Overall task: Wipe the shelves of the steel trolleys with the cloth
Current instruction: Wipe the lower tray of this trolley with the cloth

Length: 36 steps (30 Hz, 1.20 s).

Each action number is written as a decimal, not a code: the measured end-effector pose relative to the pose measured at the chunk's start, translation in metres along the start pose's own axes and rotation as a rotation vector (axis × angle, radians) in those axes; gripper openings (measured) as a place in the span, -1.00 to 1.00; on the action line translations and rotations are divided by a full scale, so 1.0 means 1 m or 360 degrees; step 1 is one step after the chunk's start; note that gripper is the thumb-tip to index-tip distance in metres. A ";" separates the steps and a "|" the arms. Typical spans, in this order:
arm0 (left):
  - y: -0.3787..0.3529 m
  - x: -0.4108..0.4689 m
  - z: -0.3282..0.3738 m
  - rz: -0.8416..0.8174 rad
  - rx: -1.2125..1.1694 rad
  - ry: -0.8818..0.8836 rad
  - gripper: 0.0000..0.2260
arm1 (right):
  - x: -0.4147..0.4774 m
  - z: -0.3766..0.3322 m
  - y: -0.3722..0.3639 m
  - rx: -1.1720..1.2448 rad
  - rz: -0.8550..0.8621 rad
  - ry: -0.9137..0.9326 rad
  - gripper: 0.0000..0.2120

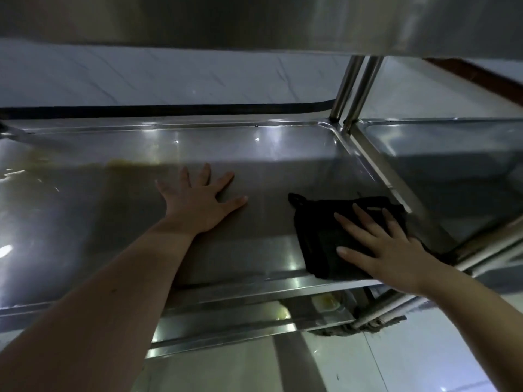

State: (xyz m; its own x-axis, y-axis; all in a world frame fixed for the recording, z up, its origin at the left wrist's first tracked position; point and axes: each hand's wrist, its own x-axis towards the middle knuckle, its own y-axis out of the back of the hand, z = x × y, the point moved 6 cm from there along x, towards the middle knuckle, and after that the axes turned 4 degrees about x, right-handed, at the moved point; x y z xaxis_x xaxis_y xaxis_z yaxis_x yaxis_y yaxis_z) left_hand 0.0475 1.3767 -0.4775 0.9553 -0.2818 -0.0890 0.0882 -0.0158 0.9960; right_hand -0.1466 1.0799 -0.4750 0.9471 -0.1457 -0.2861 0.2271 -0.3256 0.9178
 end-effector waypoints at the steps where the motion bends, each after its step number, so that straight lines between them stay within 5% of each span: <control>1: 0.000 0.000 0.000 0.0006 -0.0005 -0.0004 -0.25 | -0.007 0.002 -0.001 -0.0020 -0.0014 -0.0015 -0.30; 6: -0.006 0.003 -0.003 0.0034 -0.0010 -0.0033 -0.22 | 0.059 0.002 0.022 -0.0056 0.0037 -0.0122 -0.41; 9: -0.008 0.006 -0.003 0.0064 0.0004 -0.0030 -0.19 | 0.138 -0.006 0.043 -0.0211 0.0155 -0.0093 -0.13; 16: -0.013 0.013 -0.007 0.0140 0.0043 -0.0029 -0.23 | 0.229 -0.032 0.063 -0.0055 0.0350 -0.0323 -0.25; 26: -0.007 0.009 -0.003 0.0080 -0.0009 -0.0033 -0.25 | 0.088 0.003 0.023 -0.0125 0.0208 -0.0129 -0.34; 32: -0.006 0.011 -0.002 -0.0021 -0.0061 -0.0055 -0.31 | 0.032 -0.011 0.002 -0.0121 0.0227 -0.0297 -0.31; 36: 0.006 0.005 -0.009 -0.0064 -0.0690 -0.0131 -0.53 | 0.036 -0.083 -0.013 -0.0157 0.0238 -0.0229 -0.32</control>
State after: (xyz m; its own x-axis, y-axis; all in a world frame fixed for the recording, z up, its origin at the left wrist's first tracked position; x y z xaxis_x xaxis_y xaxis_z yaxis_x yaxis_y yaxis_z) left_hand 0.0554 1.3841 -0.4716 0.9245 -0.3652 -0.1090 0.2517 0.3704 0.8941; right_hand -0.0968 1.1567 -0.4748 0.9313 -0.3199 -0.1744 0.1142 -0.1982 0.9735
